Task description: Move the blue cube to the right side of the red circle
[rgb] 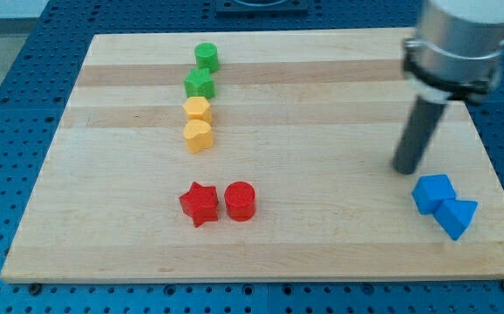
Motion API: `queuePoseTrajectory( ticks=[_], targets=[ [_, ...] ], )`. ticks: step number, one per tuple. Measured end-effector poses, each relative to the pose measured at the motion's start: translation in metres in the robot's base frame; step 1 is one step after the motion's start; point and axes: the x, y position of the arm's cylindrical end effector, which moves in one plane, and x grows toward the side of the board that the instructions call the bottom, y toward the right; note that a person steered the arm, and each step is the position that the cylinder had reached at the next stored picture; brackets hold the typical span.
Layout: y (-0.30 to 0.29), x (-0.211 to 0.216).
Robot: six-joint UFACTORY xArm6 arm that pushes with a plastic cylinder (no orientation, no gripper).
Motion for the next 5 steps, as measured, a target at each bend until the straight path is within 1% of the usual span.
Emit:
queuePoseTrajectory(
  ticks=[1, 2, 4, 5],
  targets=[
    [0.031, 0.002],
    [0.033, 0.054],
    [0.034, 0.060],
    [0.012, 0.061]
  ],
)
